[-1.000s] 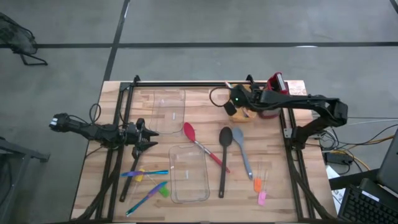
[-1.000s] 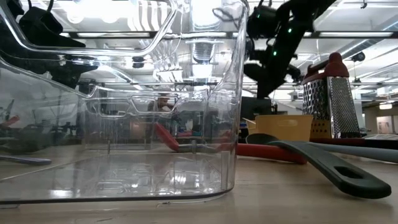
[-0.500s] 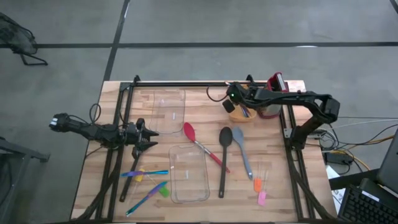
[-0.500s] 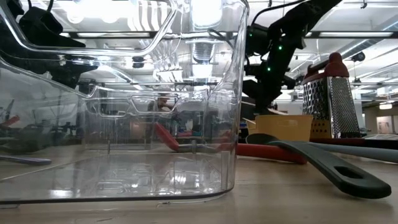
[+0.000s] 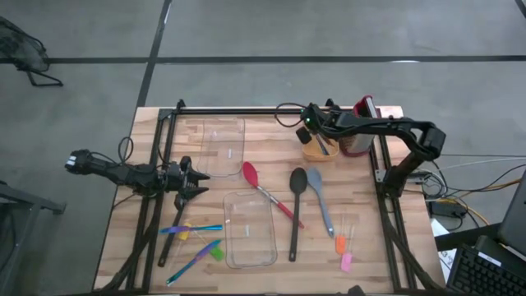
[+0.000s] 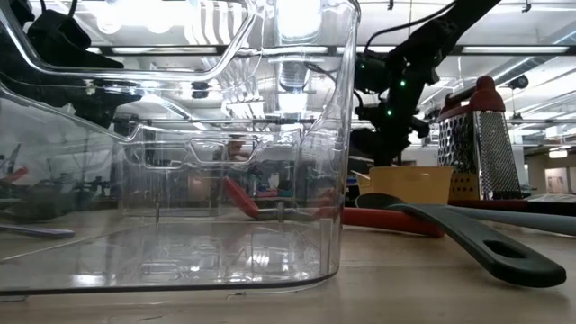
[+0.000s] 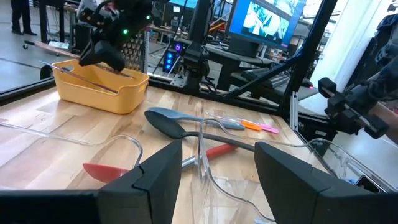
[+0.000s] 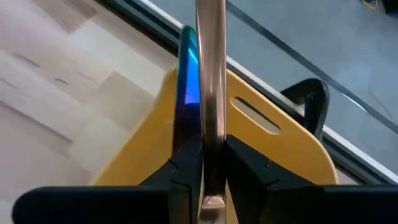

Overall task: Pick & Place Kitchen Items
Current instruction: Put the gold knife into the yellow bin

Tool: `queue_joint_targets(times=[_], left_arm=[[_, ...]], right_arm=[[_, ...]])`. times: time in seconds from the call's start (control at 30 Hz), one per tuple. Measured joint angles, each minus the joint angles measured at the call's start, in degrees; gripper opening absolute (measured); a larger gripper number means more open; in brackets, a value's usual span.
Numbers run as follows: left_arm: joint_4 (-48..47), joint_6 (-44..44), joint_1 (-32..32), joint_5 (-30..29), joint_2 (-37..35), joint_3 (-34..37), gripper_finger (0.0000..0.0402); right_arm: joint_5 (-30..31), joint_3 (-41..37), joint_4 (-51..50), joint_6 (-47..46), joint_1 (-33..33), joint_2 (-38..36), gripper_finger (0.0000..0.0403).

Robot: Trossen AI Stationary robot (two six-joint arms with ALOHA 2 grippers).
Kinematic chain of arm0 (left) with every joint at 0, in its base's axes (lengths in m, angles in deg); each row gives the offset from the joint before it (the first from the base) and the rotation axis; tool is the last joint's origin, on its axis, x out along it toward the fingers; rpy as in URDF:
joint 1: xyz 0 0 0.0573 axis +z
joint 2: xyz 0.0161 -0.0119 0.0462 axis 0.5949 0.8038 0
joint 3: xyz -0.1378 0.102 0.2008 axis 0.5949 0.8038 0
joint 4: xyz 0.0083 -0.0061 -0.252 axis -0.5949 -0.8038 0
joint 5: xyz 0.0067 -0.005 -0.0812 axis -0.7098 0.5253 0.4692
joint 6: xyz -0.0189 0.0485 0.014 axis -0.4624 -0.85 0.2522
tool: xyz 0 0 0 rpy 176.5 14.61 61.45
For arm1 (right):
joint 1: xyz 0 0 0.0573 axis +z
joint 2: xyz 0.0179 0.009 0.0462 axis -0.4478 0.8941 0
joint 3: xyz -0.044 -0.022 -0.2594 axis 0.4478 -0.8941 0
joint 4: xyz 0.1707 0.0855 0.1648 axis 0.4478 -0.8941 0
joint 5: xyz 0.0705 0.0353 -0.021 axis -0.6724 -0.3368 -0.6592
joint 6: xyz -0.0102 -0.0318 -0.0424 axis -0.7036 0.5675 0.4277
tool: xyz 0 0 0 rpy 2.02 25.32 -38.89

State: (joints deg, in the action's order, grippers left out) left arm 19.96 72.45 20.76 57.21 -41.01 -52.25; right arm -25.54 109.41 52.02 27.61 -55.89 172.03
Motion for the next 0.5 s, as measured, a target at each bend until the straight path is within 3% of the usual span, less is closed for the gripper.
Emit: queue_joint_targets(times=[0.23,0.5], left_arm=[[0.0,0.0,0.0,0.0,0.0,0.0,0.0209],[0.0,0.0,0.0,0.0,0.0,0.0,0.0209]], right_arm=[[-0.2,0.0,0.2,-0.2,0.0,3.2,0.0048],[0.5,0.0,0.3,-0.4,0.0,5.2,0.0084]])
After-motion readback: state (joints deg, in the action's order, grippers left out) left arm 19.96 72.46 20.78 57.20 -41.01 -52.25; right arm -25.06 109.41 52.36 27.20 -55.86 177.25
